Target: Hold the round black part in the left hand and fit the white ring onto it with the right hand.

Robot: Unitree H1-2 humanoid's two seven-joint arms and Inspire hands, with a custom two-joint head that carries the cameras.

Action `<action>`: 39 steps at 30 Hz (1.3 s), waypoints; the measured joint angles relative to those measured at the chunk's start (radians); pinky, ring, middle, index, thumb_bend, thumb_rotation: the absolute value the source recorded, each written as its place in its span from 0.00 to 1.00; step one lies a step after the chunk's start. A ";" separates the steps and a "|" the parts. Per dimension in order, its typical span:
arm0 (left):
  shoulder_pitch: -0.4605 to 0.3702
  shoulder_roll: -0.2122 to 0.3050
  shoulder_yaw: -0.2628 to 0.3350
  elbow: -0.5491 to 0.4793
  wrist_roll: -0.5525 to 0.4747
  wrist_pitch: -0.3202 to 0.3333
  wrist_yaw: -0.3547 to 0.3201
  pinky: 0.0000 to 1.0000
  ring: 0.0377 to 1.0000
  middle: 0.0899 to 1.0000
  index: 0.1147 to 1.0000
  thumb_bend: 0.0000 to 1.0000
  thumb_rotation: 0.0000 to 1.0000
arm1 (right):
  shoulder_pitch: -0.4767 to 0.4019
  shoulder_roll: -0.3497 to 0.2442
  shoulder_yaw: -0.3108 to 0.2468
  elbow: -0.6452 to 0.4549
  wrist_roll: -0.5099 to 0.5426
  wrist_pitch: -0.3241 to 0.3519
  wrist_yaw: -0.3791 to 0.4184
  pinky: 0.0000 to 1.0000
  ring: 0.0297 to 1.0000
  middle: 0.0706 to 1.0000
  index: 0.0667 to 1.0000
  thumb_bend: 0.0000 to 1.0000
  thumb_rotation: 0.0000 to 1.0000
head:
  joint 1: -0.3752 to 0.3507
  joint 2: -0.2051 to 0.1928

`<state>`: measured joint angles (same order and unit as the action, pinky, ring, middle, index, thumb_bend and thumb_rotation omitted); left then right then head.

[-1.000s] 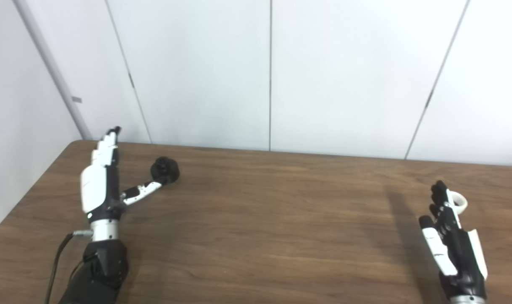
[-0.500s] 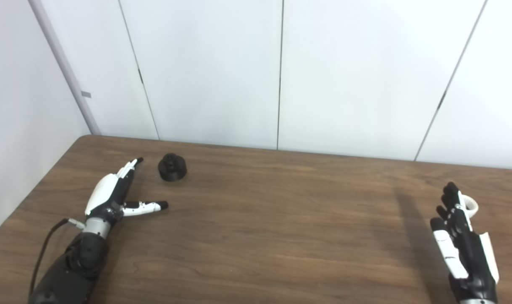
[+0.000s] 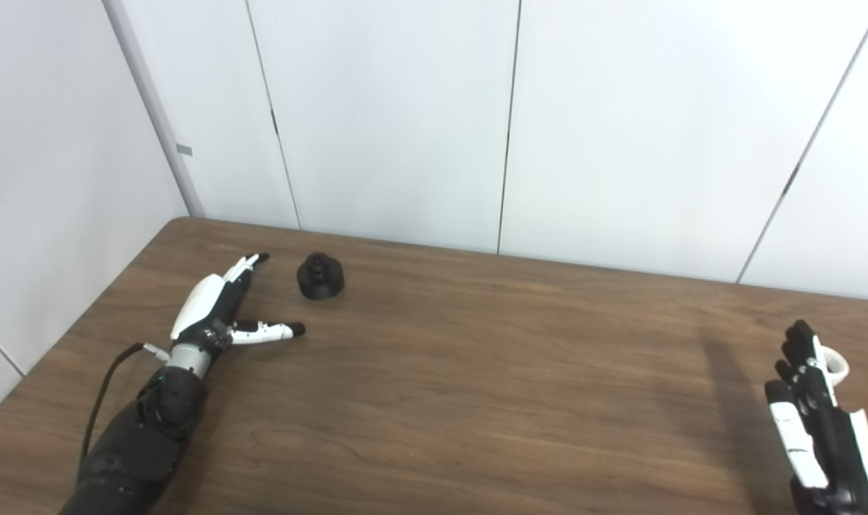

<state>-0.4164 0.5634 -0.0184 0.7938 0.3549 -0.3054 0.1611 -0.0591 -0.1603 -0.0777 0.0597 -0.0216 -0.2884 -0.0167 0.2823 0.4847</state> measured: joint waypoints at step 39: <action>-0.243 -0.005 -0.219 0.299 0.108 0.020 0.070 1.00 0.99 0.94 0.80 1.00 0.43 | 0.063 0.003 -0.017 -0.072 -0.024 0.013 0.003 0.97 1.00 1.00 1.00 0.41 0.78 | -0.035 0.031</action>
<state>-0.6590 0.5587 -0.2374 1.0928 0.4628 -0.2850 0.2311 0.0036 -0.1569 -0.0946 -0.0122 -0.0456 -0.2754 -0.0137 0.2470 0.5154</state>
